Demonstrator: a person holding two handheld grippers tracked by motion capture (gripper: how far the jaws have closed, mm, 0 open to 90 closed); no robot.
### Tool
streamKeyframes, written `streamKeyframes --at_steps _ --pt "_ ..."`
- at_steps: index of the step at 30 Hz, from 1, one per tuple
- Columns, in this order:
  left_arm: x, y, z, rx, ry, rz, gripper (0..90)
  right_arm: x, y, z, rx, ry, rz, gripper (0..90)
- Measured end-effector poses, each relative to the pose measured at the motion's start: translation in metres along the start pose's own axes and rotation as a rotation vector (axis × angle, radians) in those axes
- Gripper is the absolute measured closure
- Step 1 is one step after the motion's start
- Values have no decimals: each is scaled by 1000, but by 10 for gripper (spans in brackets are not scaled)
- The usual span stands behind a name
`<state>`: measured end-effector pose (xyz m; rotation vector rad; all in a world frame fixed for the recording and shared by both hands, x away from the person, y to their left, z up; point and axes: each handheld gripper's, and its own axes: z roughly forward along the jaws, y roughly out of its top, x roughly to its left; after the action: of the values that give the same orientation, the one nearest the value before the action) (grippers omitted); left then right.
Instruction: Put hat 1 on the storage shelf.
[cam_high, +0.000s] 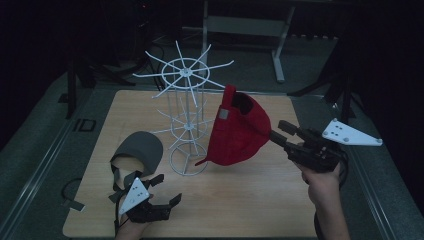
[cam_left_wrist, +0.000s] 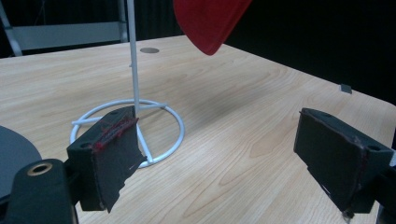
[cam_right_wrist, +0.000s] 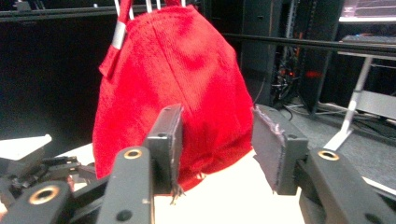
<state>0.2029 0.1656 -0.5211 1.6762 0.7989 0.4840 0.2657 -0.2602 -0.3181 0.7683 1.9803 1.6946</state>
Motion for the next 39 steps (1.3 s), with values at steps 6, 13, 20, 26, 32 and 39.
streamKeyframes --at_steps 6,13,20,26,32,39 --pt "2 -1 0 -1 2 -9 146 -8 -14 -14 20 -36 1 478" --pt "3 -2 1 11 6 -9 146 -24 -39 -21 79 -63 24 436" --pt "6 -2 1 7 4 -22 146 -39 -65 -22 144 -75 68 414" --pt "13 -5 -2 12 15 -32 146 -46 -90 -21 210 -108 66 243" --pt "18 -11 -6 13 19 -40 139 -56 -120 -19 232 -116 119 179" --pt "23 -17 -9 28 36 -43 123 -67 -159 -20 278 -179 109 181"
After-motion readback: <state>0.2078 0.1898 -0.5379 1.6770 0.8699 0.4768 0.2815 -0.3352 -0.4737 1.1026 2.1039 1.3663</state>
